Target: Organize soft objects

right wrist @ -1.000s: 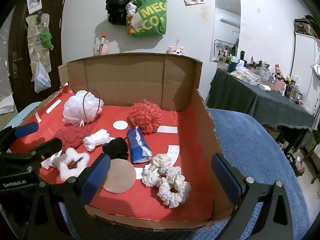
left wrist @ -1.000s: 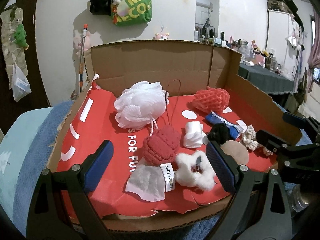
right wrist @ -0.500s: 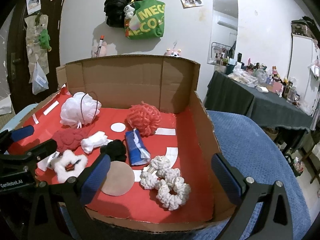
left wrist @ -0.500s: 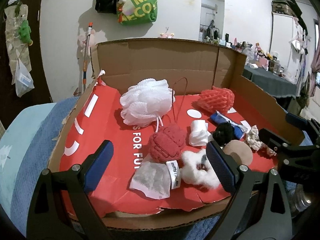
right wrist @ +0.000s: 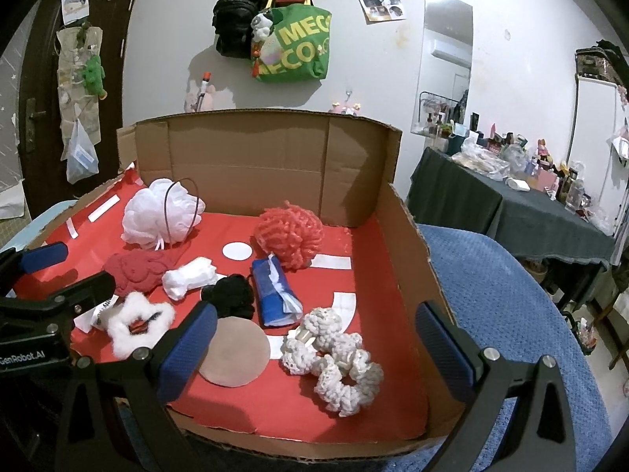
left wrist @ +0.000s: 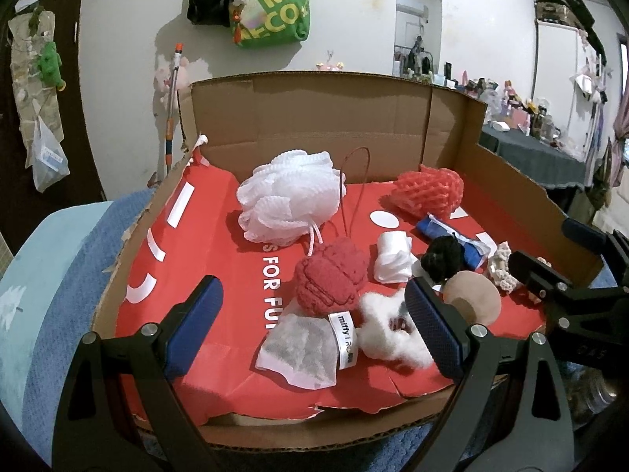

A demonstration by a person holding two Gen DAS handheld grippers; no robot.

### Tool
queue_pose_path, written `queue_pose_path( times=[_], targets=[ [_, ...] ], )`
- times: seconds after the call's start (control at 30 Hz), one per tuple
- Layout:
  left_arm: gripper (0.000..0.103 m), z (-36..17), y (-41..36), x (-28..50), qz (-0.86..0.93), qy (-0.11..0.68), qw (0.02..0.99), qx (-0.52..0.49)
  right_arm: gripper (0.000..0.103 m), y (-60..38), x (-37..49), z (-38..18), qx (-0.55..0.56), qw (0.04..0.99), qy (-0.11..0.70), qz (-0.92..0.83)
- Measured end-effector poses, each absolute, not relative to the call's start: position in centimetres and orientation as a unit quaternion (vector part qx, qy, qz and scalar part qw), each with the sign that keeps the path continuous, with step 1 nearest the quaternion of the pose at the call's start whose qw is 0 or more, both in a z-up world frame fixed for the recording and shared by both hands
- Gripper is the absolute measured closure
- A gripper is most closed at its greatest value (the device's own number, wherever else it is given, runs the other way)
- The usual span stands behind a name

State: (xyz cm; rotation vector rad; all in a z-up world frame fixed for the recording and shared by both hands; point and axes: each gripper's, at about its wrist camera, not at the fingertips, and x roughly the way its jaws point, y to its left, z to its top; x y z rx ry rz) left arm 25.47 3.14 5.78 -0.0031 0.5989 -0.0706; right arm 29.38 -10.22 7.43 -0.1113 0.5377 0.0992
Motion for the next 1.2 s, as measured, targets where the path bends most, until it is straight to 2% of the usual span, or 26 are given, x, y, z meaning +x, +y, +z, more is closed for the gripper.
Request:
queue_pose_path(
  times=[1.2],
  targets=[
    [0.008,5.44,3.25,25.74,-0.032,0.303,0.952,-0.006,0.0,-10.17,29.37,7.4,-0.056,0.961,0.265,0.049]
  ],
)
